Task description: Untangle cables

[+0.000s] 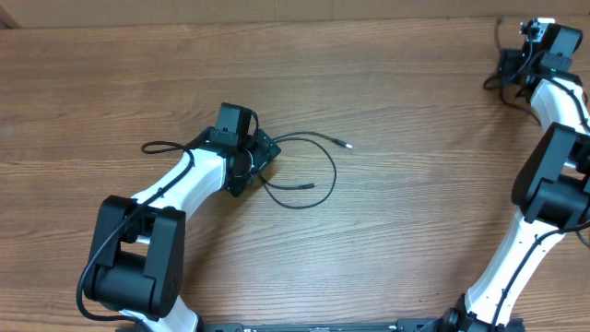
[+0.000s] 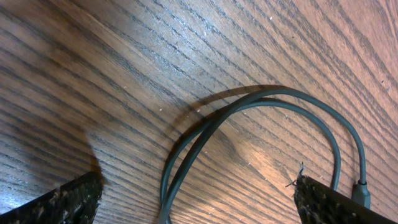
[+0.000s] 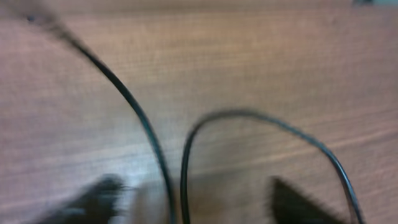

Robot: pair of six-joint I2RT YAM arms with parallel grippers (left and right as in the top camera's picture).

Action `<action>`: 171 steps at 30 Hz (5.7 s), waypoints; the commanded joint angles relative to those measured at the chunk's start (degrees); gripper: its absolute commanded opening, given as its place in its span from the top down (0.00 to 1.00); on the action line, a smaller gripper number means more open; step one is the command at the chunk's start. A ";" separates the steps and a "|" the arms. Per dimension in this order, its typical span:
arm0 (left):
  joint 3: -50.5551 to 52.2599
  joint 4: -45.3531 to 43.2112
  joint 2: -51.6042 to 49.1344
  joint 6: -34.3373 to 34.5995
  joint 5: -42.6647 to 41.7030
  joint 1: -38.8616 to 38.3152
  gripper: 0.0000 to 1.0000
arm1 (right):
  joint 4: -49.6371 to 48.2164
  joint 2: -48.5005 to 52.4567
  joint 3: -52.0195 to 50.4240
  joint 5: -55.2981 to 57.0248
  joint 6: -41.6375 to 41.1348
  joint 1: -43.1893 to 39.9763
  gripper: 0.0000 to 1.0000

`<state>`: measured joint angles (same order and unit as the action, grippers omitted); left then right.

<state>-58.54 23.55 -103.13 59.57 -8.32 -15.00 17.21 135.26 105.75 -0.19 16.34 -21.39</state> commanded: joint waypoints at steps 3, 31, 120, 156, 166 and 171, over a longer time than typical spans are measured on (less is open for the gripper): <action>2.93 0.81 -3.37 -1.31 2.80 0.31 0.00 | 2.99 -3.02 0.83 1.33 -1.92 -1.09 0.00; 2.93 0.83 -3.37 -1.31 2.80 0.31 0.00 | 44.04 -62.23 0.83 -15.78 -25.33 -0.74 0.00; 2.93 0.83 -3.37 -1.31 2.80 0.31 0.00 | 79.84 -75.47 -33.18 -18.84 -25.31 -0.76 0.00; 2.93 0.81 -3.37 -1.31 2.80 0.31 0.00 | 76.83 -75.03 -56.54 -24.35 -30.29 -0.76 0.00; 2.93 0.83 -3.37 -1.31 2.80 0.33 0.00 | 63.04 -75.06 -56.54 -41.97 -30.84 2.95 0.00; 2.93 0.83 -3.37 -1.31 2.80 0.31 0.00 | 52.78 -75.06 -56.54 -47.04 -31.69 12.68 0.00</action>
<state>-58.52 23.55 -103.13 59.55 -8.32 -15.00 72.60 60.49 49.21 -40.49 -15.64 -13.30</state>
